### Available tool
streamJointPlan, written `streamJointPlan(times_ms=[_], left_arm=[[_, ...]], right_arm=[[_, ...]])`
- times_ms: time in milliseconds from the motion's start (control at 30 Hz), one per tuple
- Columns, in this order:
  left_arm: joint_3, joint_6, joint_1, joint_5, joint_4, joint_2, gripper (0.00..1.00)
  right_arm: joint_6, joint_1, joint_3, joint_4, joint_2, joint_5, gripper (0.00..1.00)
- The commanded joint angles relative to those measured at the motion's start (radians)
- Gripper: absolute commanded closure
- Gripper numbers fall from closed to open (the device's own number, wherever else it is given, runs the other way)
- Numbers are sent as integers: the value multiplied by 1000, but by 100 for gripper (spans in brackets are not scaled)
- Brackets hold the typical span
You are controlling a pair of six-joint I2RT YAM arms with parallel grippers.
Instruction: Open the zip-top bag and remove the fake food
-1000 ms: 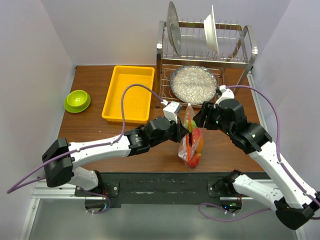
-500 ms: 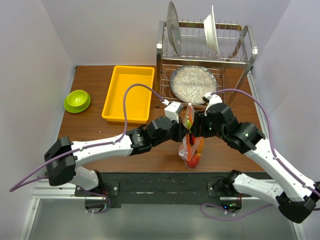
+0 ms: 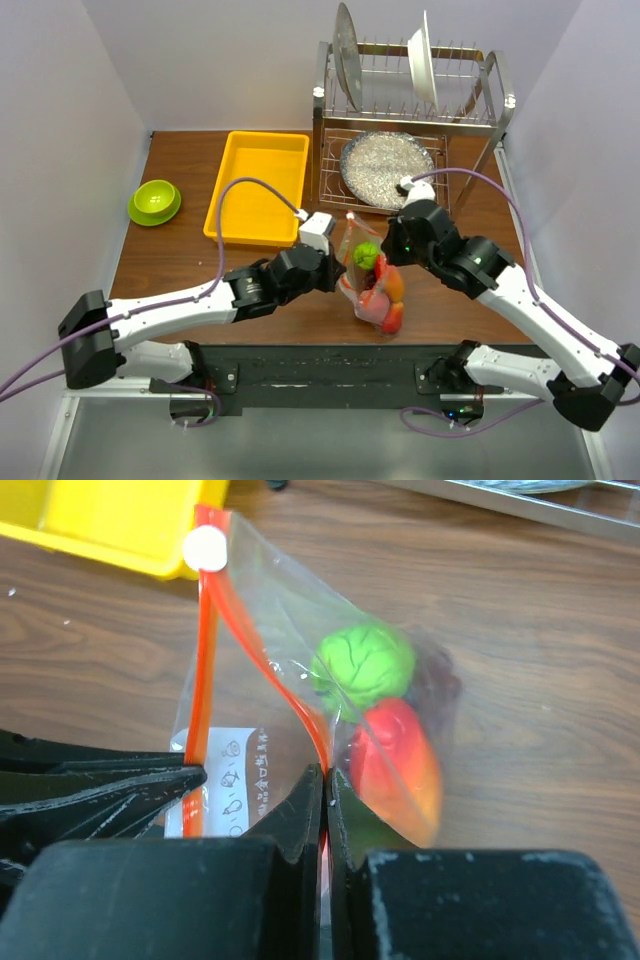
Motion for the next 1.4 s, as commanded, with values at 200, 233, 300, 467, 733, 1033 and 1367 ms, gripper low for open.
streamJointPlan(times_ms=[200,233,300,467,733,1033,1367], left_arm=[[-253,-64,63,-67,-137,-209,100],[-270,-72,68,-66,-147,-228,99],[-302,-90,79,-78,-182,-284,94],[-301,-96,88,-83,-233,-412,73],[-236,-92,88,5,-100,-365,84],[-313,-153,125,131,257,-116,89],[-486,-156,146,238,501,5,85]], right_arm=[[146,270,4,241,193,138,100],[149,281,1,270,233,141,100],[158,287,0,287,264,149,100],[166,299,1,344,330,144,100],[184,329,6,344,350,169,100],[206,342,10,321,329,203,100],[160,344,6,275,227,203,61]])
